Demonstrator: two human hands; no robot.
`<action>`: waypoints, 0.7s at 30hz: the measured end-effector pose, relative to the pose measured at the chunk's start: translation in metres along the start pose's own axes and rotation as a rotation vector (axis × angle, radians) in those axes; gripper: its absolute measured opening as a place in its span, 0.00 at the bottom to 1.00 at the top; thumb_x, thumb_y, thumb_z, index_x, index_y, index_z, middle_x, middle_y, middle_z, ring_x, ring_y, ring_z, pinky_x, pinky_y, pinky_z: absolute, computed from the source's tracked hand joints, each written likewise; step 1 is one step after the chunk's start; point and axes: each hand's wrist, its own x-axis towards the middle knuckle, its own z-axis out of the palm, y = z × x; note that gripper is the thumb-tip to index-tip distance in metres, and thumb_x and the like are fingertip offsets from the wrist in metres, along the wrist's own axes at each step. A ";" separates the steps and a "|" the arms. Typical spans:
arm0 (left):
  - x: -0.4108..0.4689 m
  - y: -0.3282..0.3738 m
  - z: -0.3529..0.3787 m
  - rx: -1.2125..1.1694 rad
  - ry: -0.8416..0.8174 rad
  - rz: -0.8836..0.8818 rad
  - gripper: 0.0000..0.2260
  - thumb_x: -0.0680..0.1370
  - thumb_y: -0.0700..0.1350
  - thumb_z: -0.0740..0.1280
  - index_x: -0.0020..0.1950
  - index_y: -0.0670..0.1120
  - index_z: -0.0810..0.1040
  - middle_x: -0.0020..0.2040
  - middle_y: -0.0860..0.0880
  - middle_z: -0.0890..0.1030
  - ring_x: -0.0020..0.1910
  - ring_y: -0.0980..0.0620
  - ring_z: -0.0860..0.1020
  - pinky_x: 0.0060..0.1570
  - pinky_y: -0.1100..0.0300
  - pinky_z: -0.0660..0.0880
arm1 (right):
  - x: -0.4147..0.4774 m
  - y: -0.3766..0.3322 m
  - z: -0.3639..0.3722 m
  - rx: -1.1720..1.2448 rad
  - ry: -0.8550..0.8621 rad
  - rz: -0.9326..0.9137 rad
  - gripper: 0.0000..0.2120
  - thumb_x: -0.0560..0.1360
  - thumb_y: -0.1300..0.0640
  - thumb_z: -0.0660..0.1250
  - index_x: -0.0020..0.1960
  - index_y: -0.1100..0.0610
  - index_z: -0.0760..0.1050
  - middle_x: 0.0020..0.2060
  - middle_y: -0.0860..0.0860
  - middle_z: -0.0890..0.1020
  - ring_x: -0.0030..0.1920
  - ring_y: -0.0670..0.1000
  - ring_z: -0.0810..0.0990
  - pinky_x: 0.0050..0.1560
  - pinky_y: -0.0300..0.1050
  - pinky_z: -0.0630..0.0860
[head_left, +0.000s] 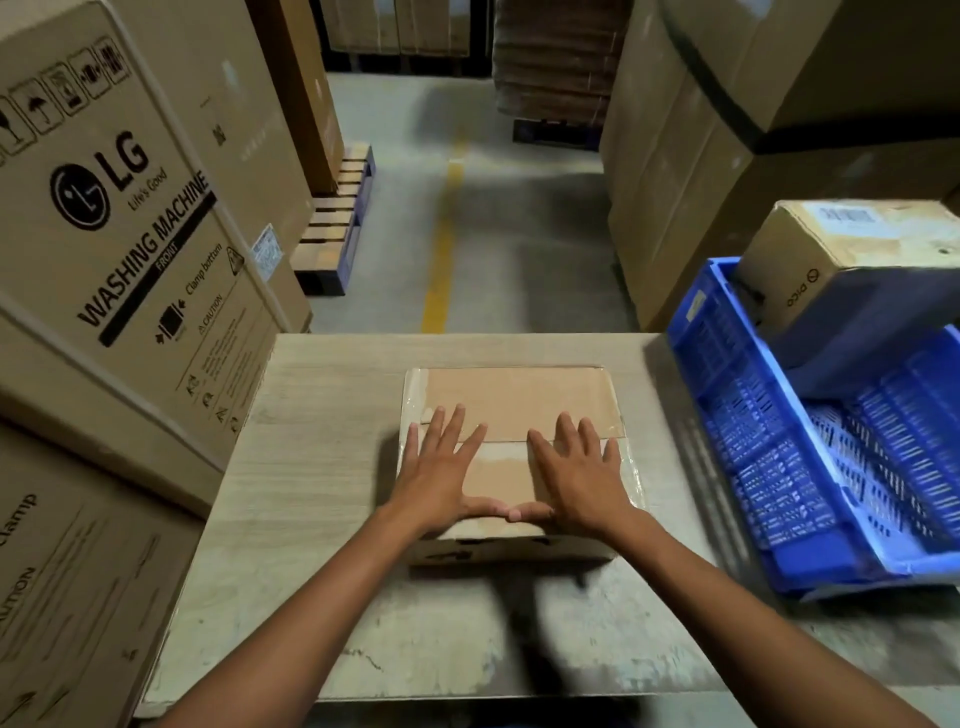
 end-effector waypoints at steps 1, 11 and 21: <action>0.000 -0.001 -0.001 -0.025 0.027 -0.038 0.49 0.69 0.78 0.55 0.82 0.56 0.42 0.81 0.48 0.34 0.78 0.46 0.31 0.76 0.39 0.35 | 0.001 0.001 -0.002 0.046 0.052 0.022 0.49 0.65 0.19 0.55 0.79 0.44 0.53 0.80 0.57 0.48 0.79 0.64 0.46 0.73 0.71 0.49; 0.036 -0.015 -0.037 -0.912 0.410 -0.640 0.30 0.80 0.62 0.62 0.76 0.45 0.65 0.71 0.42 0.74 0.67 0.39 0.73 0.62 0.49 0.72 | 0.040 0.024 -0.029 1.081 0.337 0.581 0.34 0.73 0.40 0.68 0.75 0.49 0.64 0.71 0.54 0.72 0.69 0.62 0.71 0.68 0.66 0.68; 0.037 0.003 -0.092 -1.099 0.778 -0.639 0.24 0.81 0.62 0.58 0.67 0.46 0.76 0.63 0.45 0.71 0.56 0.47 0.75 0.52 0.58 0.66 | 0.025 0.028 -0.078 1.329 0.674 0.702 0.26 0.78 0.34 0.62 0.67 0.51 0.70 0.70 0.60 0.69 0.69 0.62 0.68 0.70 0.54 0.66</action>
